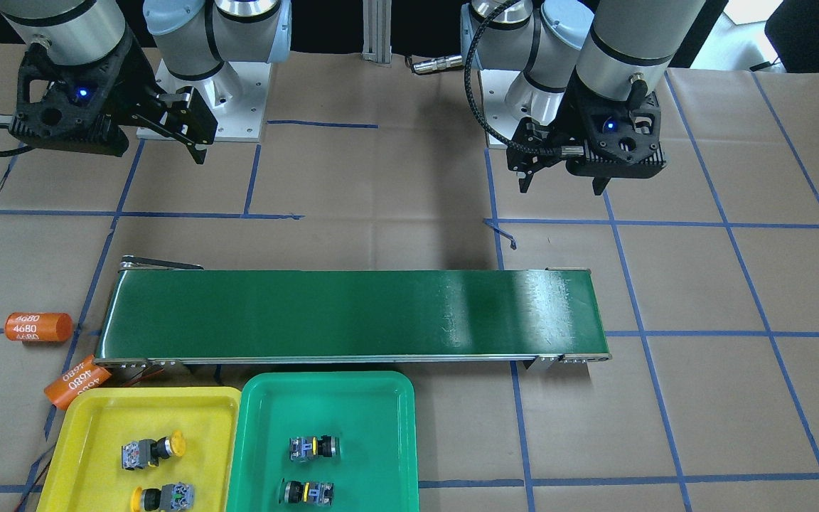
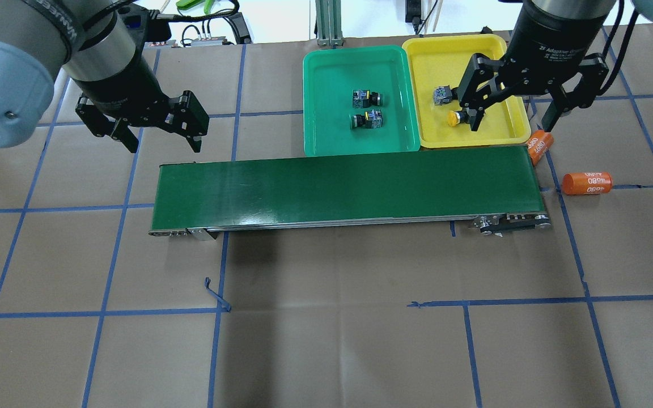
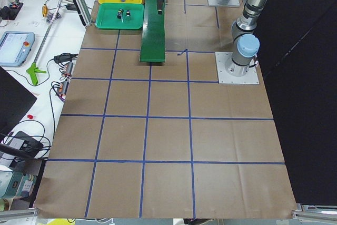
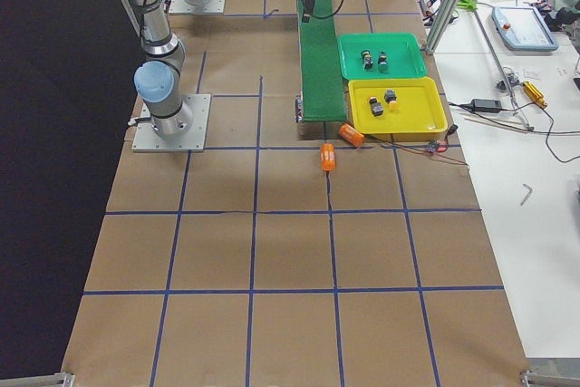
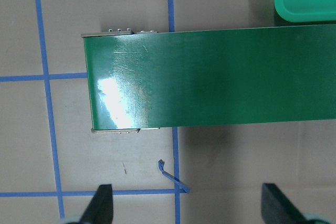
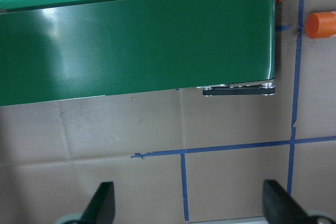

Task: Sort buttons by color to trays
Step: 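Raise the right gripper up out of the yellow tray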

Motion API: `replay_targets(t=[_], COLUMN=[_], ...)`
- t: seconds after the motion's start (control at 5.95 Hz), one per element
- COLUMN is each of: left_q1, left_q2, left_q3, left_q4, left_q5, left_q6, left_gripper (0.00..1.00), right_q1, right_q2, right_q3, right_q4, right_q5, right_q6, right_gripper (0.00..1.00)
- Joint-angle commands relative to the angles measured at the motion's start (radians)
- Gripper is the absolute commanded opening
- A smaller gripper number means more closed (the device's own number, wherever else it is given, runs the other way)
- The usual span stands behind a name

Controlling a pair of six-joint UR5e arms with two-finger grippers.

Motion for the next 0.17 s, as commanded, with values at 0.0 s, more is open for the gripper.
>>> replay_targets(t=[0.0], left_q1=[-0.001], left_q2=[0.0], left_q3=[-0.001], left_q4=[0.0], left_q5=[0.0], left_q6=[0.0], left_gripper=[0.98], right_q1=[0.003], right_q2=[0.0], right_q3=[0.001], right_q4=[-0.003], right_q5=[0.0], right_q6=[-0.002], right_gripper=[1.0])
